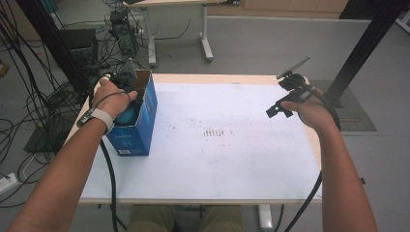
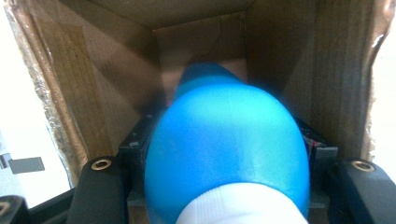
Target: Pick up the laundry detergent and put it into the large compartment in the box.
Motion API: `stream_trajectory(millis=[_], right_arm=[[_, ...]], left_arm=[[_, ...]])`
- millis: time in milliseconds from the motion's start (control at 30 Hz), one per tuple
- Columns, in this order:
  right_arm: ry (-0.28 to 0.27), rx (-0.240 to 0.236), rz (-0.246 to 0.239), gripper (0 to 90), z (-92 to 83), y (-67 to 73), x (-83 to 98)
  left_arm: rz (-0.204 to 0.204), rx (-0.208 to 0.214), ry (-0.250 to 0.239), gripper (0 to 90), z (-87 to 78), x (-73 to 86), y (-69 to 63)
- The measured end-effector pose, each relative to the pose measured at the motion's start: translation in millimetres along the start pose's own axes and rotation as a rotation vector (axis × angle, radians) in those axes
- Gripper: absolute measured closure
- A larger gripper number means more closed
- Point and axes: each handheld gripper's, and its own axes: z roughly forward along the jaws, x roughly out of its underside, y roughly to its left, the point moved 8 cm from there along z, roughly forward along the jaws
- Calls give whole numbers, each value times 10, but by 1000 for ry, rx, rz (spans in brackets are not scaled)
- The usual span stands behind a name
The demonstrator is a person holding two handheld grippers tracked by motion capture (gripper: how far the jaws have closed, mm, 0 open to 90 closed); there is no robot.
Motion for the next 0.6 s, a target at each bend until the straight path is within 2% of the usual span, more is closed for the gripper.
stream_trajectory(millis=[600], right_arm=[[2, -1, 2, 155, 15, -6, 6]], left_arm=[[2, 1, 1, 378, 2, -5, 2]])
